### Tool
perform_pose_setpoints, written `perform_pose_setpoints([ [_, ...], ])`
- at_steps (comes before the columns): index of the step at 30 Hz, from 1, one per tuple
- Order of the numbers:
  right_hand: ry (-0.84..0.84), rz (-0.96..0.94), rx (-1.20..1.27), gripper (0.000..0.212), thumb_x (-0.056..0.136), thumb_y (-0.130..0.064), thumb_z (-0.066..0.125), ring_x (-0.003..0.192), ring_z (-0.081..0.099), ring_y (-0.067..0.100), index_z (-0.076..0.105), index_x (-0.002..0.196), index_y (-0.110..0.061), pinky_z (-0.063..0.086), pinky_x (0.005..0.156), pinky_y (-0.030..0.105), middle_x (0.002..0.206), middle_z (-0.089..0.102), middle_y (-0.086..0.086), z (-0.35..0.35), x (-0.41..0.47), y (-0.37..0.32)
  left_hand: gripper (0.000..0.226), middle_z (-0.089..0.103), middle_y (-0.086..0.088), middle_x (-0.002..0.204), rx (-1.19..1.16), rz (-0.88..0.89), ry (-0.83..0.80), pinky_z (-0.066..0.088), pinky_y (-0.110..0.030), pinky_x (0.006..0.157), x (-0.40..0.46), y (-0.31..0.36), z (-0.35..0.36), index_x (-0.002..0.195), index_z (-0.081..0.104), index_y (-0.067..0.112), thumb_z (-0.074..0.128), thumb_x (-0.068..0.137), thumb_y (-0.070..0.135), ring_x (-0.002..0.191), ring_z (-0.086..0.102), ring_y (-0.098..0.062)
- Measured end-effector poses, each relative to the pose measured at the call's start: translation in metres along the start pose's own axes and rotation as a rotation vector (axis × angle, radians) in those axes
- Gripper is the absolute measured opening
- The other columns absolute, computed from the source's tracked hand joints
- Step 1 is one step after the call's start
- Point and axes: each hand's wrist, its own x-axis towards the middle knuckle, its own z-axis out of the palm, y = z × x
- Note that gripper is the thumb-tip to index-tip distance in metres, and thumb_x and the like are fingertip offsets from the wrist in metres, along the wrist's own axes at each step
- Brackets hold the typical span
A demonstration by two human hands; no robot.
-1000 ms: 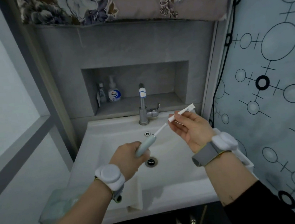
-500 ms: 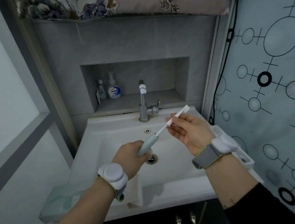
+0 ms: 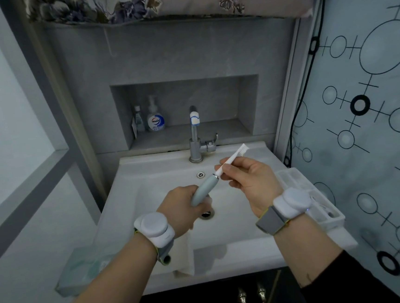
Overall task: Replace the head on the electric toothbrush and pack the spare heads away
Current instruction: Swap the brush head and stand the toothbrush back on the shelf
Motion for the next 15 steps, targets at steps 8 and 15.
perform_pose_setpoints([
  [8, 0.077, -0.047, -0.091, 0.005, 0.085, -0.014, 0.066, 0.06, 0.06, 0.005, 0.071, 0.086, -0.014, 0.046, 0.061, 0.021, 0.087, 0.075, 0.01, 0.002, 0.0, 0.002, 0.017, 0.064, -0.007, 0.078, 0.137, -0.005, 0.028, 0.048, -0.034, 0.056, 0.001, 0.005, 0.005, 0.091, 0.063, 0.014, 0.059, 0.085, 0.03, 0.055, 0.056, -0.022],
  [15, 0.252, 0.022, -0.056, 0.015, 0.078, -0.021, 0.074, 0.043, 0.056, -0.001, 0.068, 0.07, -0.01, 0.043, 0.05, 0.017, 0.062, 0.067, 0.001, 0.009, 0.001, 0.006, 0.023, 0.062, -0.011, 0.107, 0.511, 0.123, 0.138, 0.041, -0.036, 0.073, 0.007, 0.003, 0.011, 0.106, 0.053, 0.009, 0.049, 0.093, 0.027, 0.095, 0.059, -0.034],
])
